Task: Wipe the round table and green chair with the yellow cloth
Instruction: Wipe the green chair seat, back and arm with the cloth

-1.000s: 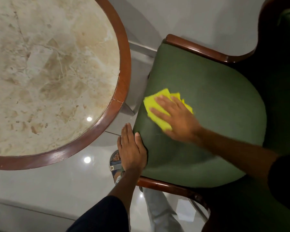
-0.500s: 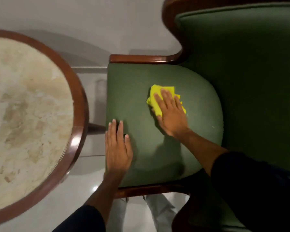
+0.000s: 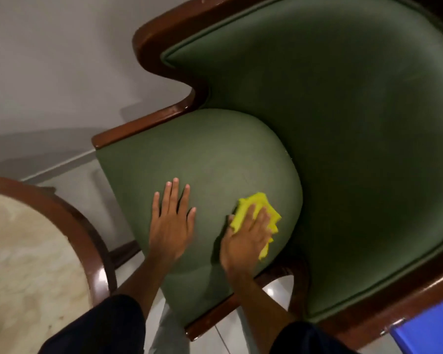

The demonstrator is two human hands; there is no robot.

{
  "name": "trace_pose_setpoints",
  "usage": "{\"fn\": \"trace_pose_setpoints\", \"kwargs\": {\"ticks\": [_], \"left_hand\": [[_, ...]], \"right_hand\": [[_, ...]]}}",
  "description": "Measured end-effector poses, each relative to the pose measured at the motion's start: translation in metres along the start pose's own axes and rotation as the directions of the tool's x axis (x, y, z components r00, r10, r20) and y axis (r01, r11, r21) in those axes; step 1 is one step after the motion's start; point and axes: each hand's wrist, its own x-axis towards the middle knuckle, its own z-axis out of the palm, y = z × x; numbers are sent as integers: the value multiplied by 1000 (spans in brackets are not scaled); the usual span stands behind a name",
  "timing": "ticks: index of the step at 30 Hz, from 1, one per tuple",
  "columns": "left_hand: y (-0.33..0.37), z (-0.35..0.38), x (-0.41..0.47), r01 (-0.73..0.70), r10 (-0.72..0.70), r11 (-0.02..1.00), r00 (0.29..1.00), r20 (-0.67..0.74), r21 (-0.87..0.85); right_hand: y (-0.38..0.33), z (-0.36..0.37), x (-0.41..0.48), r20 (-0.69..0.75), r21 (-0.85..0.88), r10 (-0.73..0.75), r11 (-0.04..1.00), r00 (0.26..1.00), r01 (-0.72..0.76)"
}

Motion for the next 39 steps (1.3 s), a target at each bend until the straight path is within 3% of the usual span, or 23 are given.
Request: {"fn": "trace_pose_setpoints", "kwargs": {"ticks": [3,6,8,11,17,19,22,26,28,29,31,33,36,39], "left_hand": [[-13,-1,15,-85,84,996,996,11,27],[-26,-2,39,-162,160,985,987,33,67],[-31,-2,47,-201,197,977,979,54,76],[-37,-8,47,-252,247,965,966,79,72],[-34,-21,46,-253,242,964,961,130,75],[-31,-24,45,-248,238,967,961,140,57],[-22,-30,43,-193,190,981,969,158,5],[4,-51,44,28,21,980,971,237,-198],[27,-75,43,176,-56,898,954,294,-403],[40,-90,42,262,-90,810,940,329,-525],[66,-119,37,456,-154,528,881,447,-717],[86,-141,31,551,-118,287,832,542,-783],[125,-173,19,609,59,115,785,617,-785],[177,-199,5,622,176,37,766,618,-782]], "right_hand": [[-32,9,45,98,-62,-301,950,949,307],[-55,0,134,111,-151,-403,897,908,416],[-53,-11,175,92,-139,-286,945,954,297],[-21,-34,190,-29,4,11,1000,1000,-11],[25,-52,115,-6,215,438,878,899,-427],[22,-43,72,-16,206,482,859,876,-469],[2,-26,10,79,63,399,912,913,-404],[-30,-46,-5,214,109,319,931,923,-347],[-38,-77,12,229,182,290,925,929,-334],[-39,-96,22,267,244,234,922,935,-301],[-34,-137,40,370,417,66,879,927,-229],[-25,-177,55,466,565,-122,803,876,-189],[0,-242,78,512,667,-303,729,804,-150],[20,-299,96,430,687,-348,725,833,-51]]}}
